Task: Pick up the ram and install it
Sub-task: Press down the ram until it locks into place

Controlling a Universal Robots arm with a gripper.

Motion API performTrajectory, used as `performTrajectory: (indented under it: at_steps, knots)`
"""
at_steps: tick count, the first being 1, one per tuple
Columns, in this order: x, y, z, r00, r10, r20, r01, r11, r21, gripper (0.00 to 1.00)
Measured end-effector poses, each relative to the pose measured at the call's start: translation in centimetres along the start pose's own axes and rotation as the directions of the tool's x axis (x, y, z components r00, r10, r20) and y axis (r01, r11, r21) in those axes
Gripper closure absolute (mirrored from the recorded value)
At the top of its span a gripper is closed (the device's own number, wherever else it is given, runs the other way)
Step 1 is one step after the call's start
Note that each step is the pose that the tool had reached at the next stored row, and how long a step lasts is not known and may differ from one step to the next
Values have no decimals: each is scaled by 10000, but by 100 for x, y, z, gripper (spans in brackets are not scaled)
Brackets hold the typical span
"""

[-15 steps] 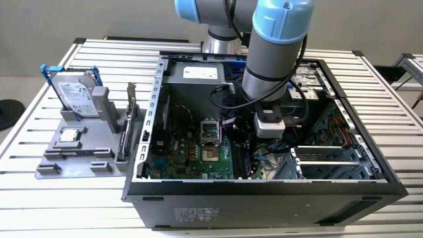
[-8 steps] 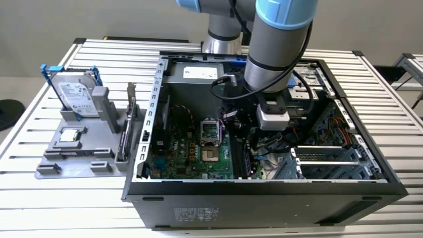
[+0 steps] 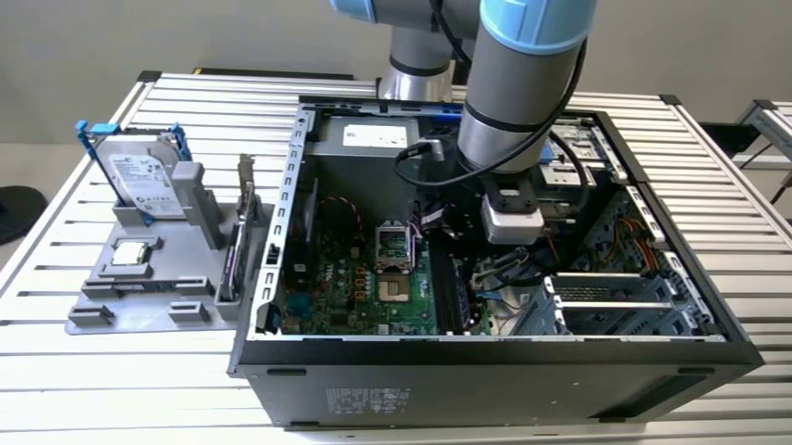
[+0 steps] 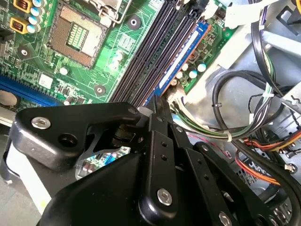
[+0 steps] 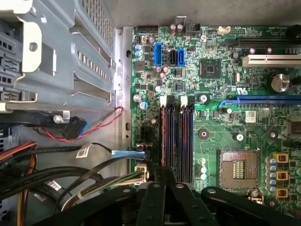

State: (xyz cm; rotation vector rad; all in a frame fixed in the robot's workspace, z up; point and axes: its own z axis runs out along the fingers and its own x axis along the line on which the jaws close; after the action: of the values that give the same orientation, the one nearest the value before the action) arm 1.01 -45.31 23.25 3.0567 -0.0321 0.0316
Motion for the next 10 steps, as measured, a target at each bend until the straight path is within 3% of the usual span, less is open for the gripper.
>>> performTrajectory:
  at_steps: [10]
  knots:
    - [0,19,2,10000,0,0,0,10000,-1,100]
